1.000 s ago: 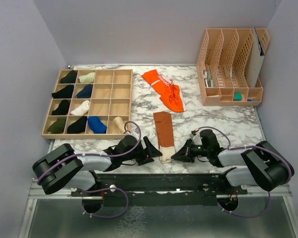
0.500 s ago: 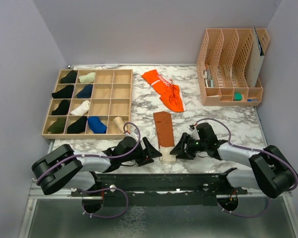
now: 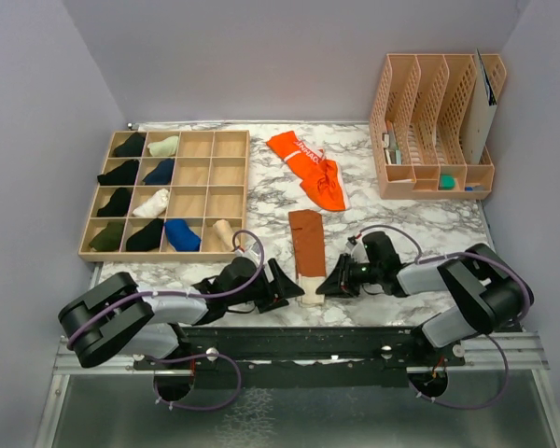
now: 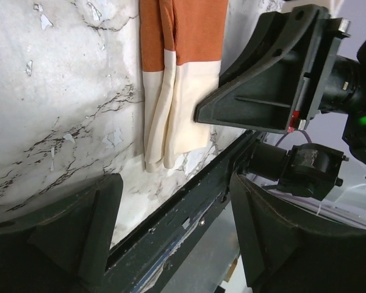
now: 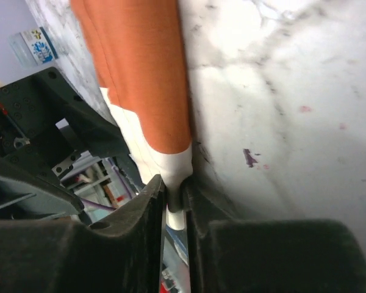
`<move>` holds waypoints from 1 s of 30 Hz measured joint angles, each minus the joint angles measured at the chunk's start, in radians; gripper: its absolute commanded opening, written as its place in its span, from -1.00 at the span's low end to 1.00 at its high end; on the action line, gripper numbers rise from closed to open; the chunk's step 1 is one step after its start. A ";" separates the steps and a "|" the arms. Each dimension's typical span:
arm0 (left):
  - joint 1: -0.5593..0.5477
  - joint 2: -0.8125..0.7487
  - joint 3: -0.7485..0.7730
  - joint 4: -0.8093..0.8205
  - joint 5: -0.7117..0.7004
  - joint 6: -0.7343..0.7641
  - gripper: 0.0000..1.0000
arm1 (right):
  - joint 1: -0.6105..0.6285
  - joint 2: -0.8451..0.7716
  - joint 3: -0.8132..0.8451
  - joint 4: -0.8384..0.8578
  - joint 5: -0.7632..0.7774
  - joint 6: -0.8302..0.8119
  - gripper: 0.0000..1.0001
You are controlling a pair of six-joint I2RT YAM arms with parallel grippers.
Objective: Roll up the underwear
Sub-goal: Roll the underwear to the center of the board.
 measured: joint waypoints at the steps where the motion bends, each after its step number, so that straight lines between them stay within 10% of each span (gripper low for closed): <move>1: 0.000 -0.004 0.000 -0.005 0.000 0.005 0.57 | 0.001 0.014 -0.002 0.015 -0.002 0.005 -0.94; 30: 0.001 -0.017 -0.028 -0.016 -0.096 -0.026 0.11 | 0.082 0.169 -0.041 0.384 0.053 0.264 -0.98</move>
